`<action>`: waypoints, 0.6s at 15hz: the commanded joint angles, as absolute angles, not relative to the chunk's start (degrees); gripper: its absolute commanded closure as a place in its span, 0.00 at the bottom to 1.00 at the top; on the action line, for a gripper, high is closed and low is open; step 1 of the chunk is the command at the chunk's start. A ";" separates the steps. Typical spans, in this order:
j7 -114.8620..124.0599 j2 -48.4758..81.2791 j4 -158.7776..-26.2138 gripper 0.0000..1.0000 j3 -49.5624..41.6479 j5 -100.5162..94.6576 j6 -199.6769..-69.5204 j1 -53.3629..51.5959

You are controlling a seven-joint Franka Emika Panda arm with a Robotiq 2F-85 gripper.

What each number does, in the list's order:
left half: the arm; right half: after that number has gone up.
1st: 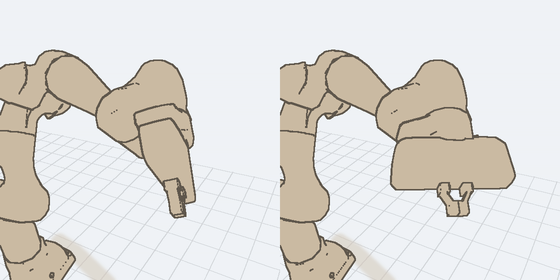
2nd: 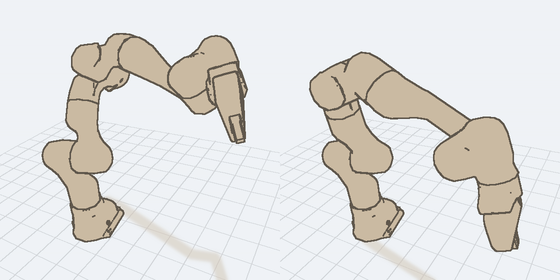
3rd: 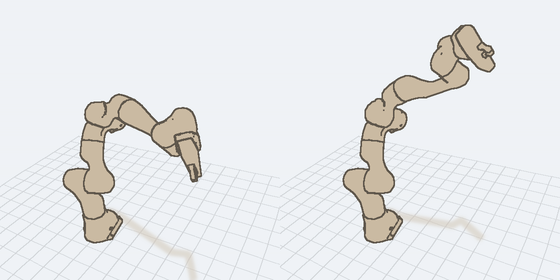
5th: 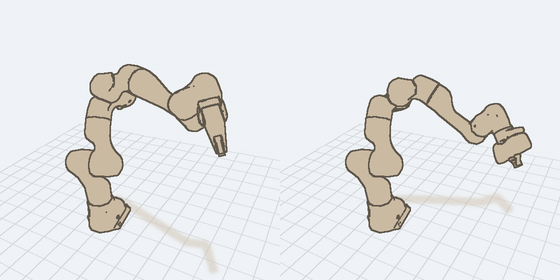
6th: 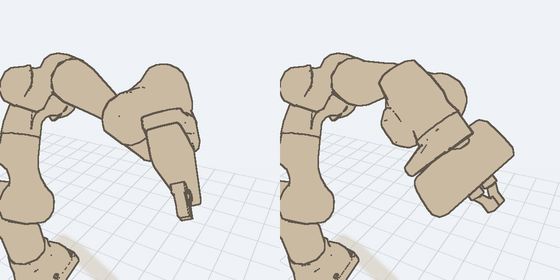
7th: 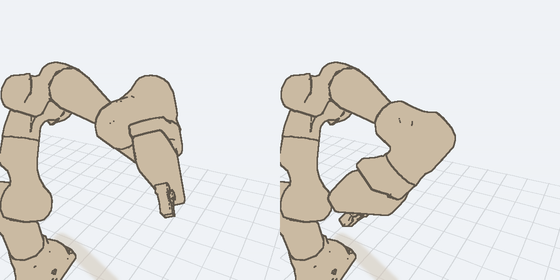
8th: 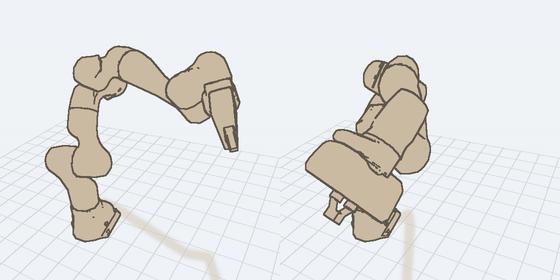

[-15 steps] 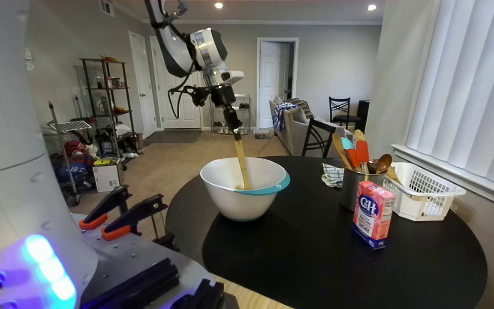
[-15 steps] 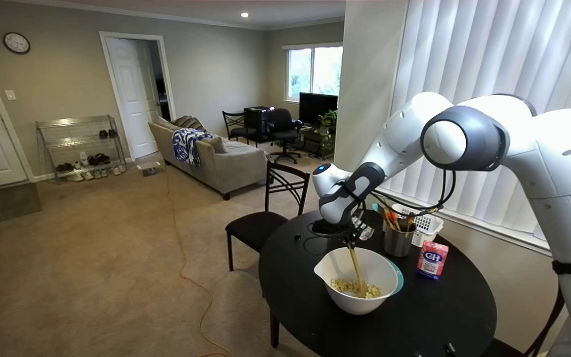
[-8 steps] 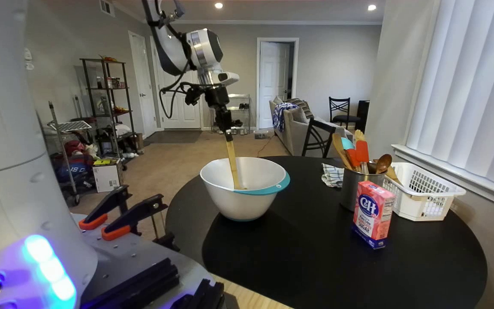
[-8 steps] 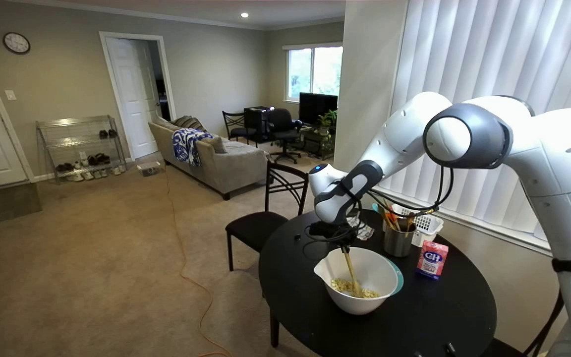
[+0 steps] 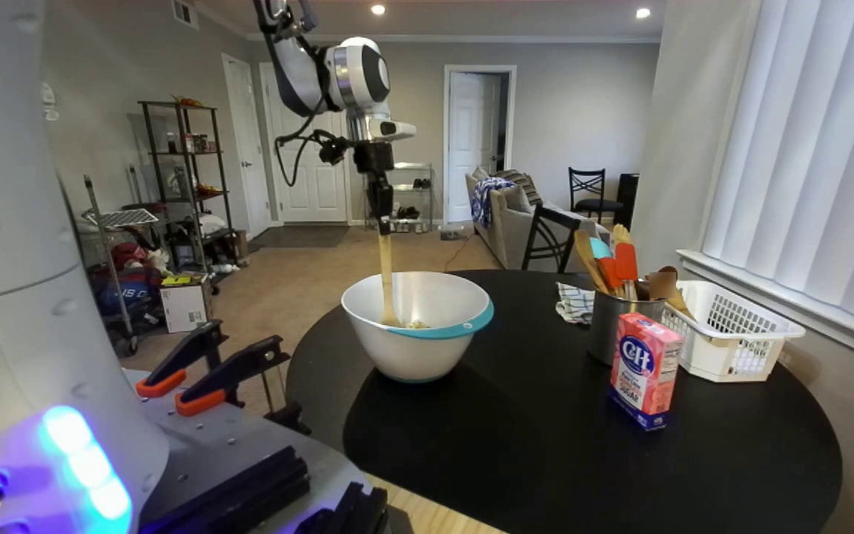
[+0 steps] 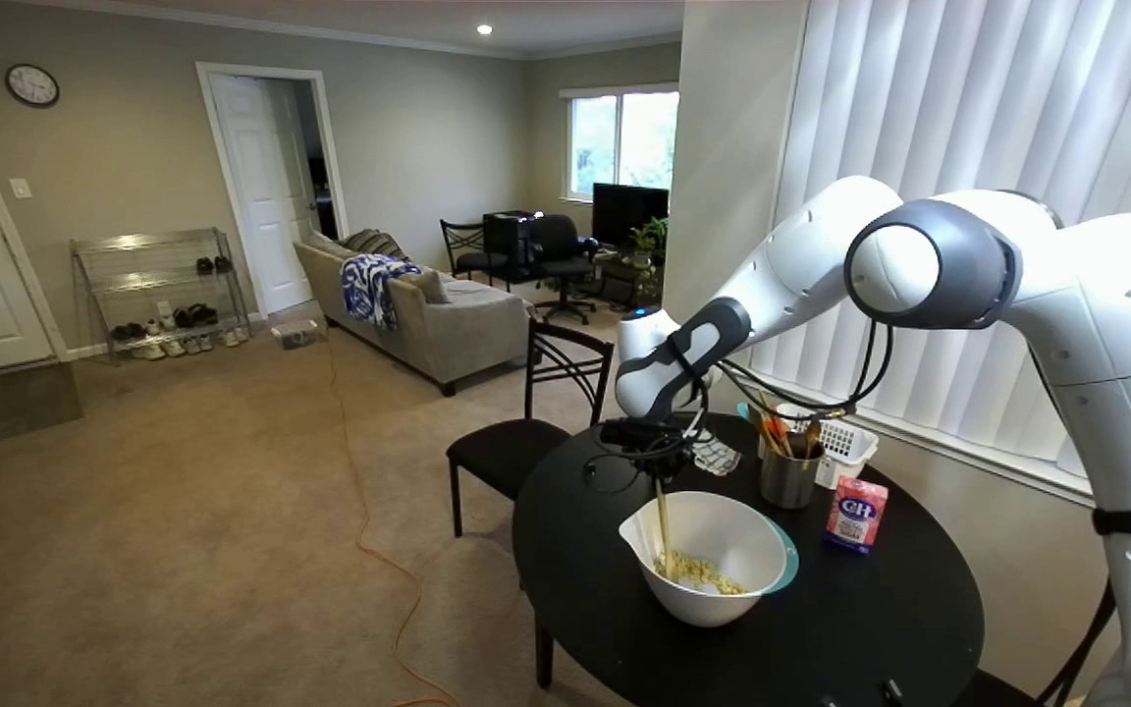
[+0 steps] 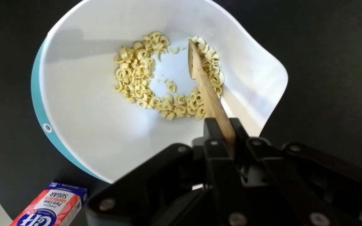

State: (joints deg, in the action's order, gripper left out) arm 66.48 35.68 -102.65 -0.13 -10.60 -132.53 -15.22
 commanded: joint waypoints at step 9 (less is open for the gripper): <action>76.04 36.06 -105.24 0.97 -7.21 -15.32 -143.49 -20.72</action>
State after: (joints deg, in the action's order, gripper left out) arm 70.70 35.60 -103.61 -3.77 -10.83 -137.86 -17.27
